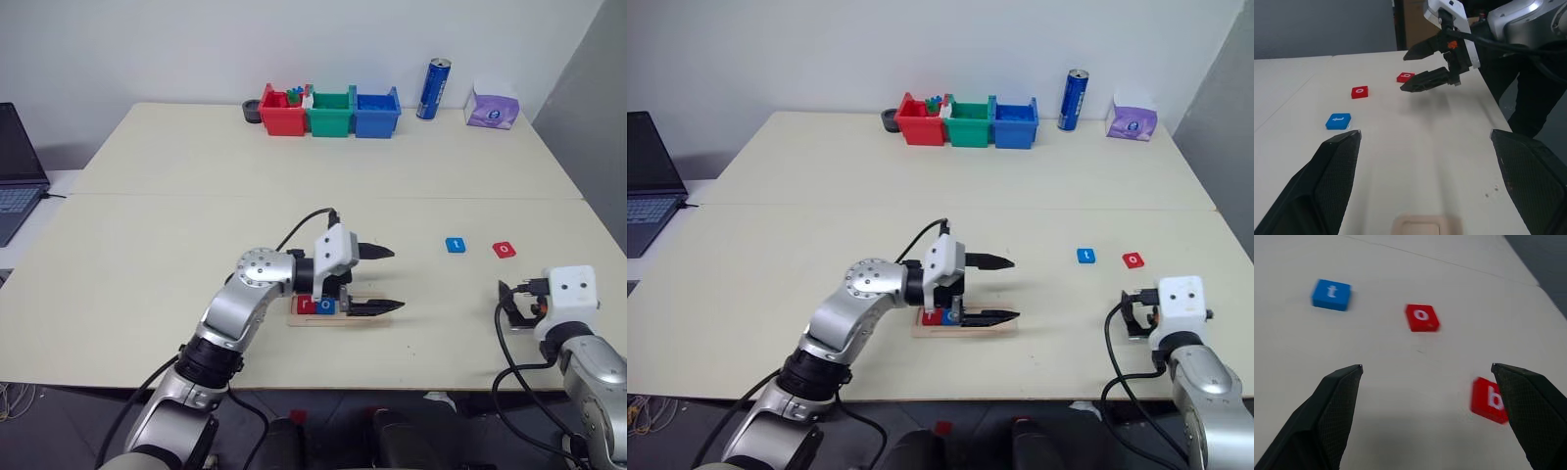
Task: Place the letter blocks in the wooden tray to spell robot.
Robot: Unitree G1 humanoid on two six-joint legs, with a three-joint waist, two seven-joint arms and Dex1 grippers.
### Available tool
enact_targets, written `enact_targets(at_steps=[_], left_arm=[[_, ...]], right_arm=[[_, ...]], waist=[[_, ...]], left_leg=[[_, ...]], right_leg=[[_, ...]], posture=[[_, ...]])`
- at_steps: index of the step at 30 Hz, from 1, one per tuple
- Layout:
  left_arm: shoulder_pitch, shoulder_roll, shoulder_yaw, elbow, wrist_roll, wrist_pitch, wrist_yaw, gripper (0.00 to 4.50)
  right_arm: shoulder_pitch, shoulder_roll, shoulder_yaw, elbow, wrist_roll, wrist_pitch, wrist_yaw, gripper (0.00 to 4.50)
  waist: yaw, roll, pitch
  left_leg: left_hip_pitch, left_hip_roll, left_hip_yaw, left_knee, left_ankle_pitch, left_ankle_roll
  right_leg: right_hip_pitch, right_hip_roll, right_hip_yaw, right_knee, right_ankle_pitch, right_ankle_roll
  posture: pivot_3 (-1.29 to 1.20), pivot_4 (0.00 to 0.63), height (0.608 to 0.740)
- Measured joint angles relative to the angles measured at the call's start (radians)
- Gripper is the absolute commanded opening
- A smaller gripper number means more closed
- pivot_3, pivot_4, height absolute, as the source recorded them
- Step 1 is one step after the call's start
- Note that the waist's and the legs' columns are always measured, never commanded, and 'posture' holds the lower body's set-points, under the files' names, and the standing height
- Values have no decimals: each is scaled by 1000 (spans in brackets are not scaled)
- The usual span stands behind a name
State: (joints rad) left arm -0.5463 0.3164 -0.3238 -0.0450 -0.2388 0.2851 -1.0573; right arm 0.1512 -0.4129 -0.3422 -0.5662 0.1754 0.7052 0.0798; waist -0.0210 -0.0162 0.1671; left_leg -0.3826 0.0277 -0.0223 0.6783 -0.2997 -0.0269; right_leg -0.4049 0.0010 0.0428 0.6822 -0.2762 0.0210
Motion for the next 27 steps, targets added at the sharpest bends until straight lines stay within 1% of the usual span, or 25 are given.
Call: enact_targets(at_steps=[2, 4, 7, 10, 18, 21, 27], left_arm=[[-13, -34, -15, 55, 35, -13, 38, 4480], [-33, -74, -21, 95, 59, -14, 79, 4480], [-53, -115, -24, 114, 84, -23, 122, 4480], [-53, -137, -24, 114, 88, -22, 152, 4480], [-25, -142, -35, 50, 92, 15, 174, 4480], [-25, -142, -41, 42, 92, 21, 174, 4480], [-26, -122, -34, 42, 92, 27, 176, 4480]], right_arm=[[-2, 33, -19, 5, -6, 1, -27, 4500], [-9, 35, -34, 26, -13, -1, -39, 4500], [-19, 36, -60, 74, -19, -15, -41, 4500], [-38, 38, -94, 146, -17, -36, -39, 4500], [-172, 40, -192, 390, 44, -109, -23, 4500], [-212, 34, -186, 428, 53, -131, 1, 4500], [-224, 26, -171, 435, 50, -147, 10, 4500]], waist=[[-2, 1, 0], [-4, 1, 0], [-5, 1, -1], [-6, 1, -1], [-8, 4, -2], [-8, 4, -2], [-7, 5, -3]], left_leg=[[0, 0, 0, 0, 0, 0], [0, 0, 0, 0, 0, 0], [0, -1, 0, 0, 0, 0], [0, 0, 0, 0, 0, 0], [0, 0, 2, 0, 0, 0], [0, 0, 1, 0, 0, 0], [0, 0, 1, 0, 0, 0]], right_leg=[[0, 0, 0, 0, 0, 0], [0, 0, 0, 0, 0, 0], [0, 0, 0, -1, 0, 0], [0, 0, 1, -1, 0, 0], [0, 0, 1, 0, 0, 0], [0, 0, 2, 0, 0, 0], [0, 0, 2, -1, 0, 0]], posture=[[0, 150, 740], [0, 150, 740], [0, 150, 740], [0, 150, 740], [0, 150, 740], [0, 150, 740], [0, 150, 740]])
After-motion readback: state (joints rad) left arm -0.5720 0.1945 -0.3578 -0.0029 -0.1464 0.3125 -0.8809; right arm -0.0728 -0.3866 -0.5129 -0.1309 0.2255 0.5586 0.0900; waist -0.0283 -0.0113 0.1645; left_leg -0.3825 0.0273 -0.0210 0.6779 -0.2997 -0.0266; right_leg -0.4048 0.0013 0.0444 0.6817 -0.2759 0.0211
